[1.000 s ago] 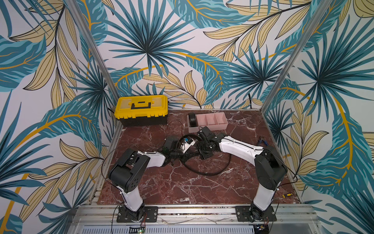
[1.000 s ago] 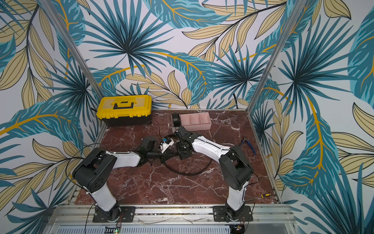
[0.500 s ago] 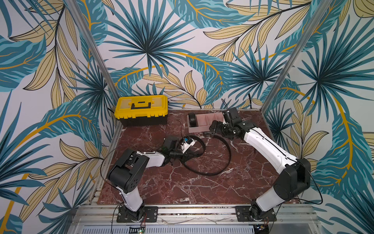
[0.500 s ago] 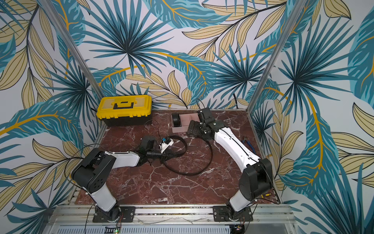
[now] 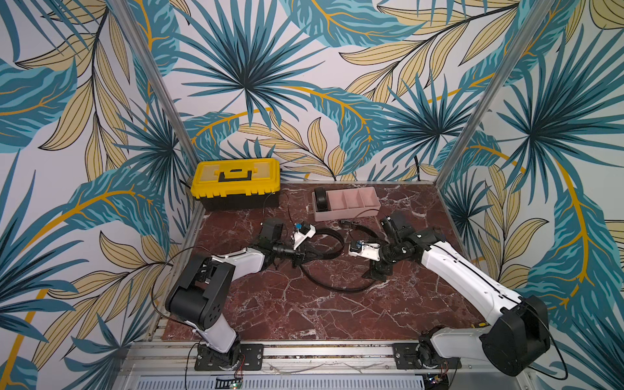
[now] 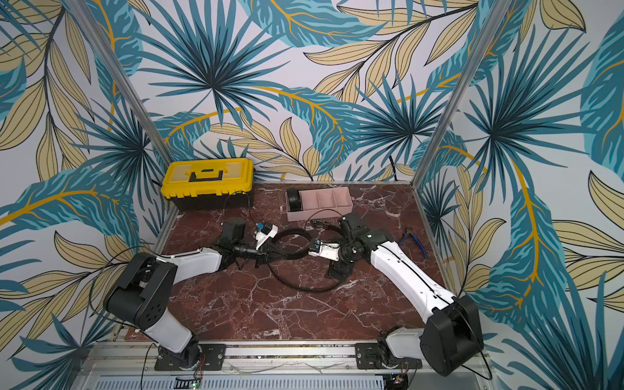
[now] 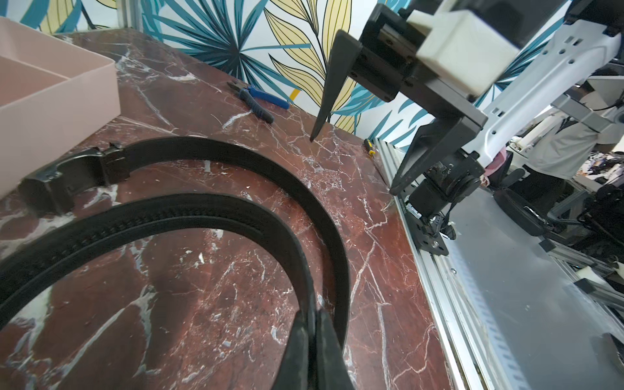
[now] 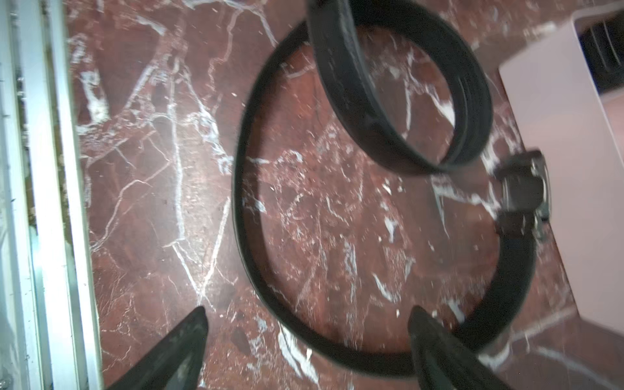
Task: Place the belts into the storage roll
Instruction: Roll the belt at the center of the board.
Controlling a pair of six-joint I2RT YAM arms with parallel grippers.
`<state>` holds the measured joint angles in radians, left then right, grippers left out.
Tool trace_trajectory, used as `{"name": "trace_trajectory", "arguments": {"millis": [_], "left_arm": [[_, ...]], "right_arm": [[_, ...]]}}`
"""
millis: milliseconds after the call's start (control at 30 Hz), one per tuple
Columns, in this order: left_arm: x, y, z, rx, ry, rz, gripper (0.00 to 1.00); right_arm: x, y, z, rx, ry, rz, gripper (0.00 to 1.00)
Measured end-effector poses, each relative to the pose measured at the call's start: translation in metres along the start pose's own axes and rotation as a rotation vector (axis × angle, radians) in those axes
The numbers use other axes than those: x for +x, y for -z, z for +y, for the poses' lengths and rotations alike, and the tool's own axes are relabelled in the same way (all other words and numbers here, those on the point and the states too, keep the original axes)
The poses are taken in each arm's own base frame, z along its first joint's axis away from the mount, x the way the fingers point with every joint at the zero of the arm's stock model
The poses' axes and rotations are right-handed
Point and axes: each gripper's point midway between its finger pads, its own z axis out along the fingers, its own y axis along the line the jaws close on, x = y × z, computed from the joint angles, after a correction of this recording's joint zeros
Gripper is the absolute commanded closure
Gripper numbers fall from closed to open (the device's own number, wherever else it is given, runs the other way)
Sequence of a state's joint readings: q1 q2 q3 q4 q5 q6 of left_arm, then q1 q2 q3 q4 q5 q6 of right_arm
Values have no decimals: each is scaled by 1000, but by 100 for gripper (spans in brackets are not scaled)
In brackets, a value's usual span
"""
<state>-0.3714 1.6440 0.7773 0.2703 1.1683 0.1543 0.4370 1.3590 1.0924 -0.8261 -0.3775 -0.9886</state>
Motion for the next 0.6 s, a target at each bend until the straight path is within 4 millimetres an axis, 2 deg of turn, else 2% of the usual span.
{"name": "trace_trajectory", "arguments": {"millis": [67, 233, 333, 400, 533, 600], "left_arm": [[3, -2, -2, 9, 3, 8, 100], [9, -9, -7, 31, 11, 29, 100], [12, -13, -11, 42, 7, 39, 100], [12, -16, -13, 47, 5, 44, 100], [13, -18, -14, 43, 3, 50, 100], [14, -18, -14, 40, 4, 51, 100]], "right_arm": [[-14, -7, 4, -34, 59, -33, 12], [-43, -23, 6, -79, 144, -94, 27], [-53, -37, 1, -93, 169, -101, 46], [-58, -46, -4, -99, 165, -101, 64], [-57, -59, -9, -105, 150, -97, 75], [-58, -63, -11, -101, 137, -100, 85]]}}
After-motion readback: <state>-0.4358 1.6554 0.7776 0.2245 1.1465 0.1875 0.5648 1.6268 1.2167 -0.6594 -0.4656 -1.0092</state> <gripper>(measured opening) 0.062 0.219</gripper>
